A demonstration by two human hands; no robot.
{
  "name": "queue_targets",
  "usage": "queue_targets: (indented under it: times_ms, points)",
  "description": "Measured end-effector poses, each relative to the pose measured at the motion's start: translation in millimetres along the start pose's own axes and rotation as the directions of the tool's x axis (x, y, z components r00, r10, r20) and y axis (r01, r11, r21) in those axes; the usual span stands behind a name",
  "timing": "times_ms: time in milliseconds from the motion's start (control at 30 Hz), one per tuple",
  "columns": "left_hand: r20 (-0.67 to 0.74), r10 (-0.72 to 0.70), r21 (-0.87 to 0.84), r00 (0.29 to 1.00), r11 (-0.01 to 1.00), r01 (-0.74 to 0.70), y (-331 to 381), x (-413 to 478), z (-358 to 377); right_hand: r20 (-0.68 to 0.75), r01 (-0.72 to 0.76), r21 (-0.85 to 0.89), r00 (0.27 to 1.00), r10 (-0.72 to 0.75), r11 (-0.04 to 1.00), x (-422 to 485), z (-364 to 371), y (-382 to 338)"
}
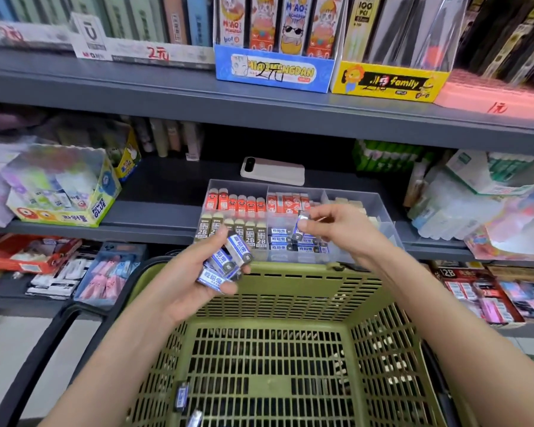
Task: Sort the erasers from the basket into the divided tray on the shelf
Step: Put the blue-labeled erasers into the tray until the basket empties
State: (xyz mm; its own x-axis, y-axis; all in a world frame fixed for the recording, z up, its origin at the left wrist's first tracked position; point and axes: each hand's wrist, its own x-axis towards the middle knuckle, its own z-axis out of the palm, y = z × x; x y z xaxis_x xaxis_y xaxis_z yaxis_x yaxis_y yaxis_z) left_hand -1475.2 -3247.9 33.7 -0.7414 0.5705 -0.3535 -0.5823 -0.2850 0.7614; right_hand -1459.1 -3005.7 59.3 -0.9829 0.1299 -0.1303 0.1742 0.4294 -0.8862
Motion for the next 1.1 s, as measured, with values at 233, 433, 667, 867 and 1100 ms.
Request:
queue_targets:
  times_ms: [233, 433, 667, 867, 1100]
  points:
    - [-0.022, 0.039, -0.037, 0.999, 0.999, -0.04, 10, 8, -6, 0.34, 0.183, -0.509, 0.941, 0.001, 0.841, 33, 12, -11]
    - [-0.023, 0.017, -0.064, 1.0, 0.998, -0.019, 9, 11, -7, 0.388, 0.151, -0.492, 0.92, 0.06, 0.858, 43, 21, -6]
    - [-0.027, 0.02, -0.071, 0.999, 0.997, -0.022, 13, 14, 2, 0.391, 0.143, -0.451, 0.919, 0.051, 0.881, 40, 24, -3]
    - [-0.038, 0.016, -0.076, 0.999, 0.997, -0.019, 15, 13, 7, 0.291, 0.122, -0.424, 0.957, 0.007, 0.898, 34, 24, 1]
    - [-0.032, 0.028, -0.059, 0.999, 0.998, -0.03, 12, 13, 16, 0.054, 0.199, -0.044, 0.979, -0.196, 0.979, -1, 31, -23]
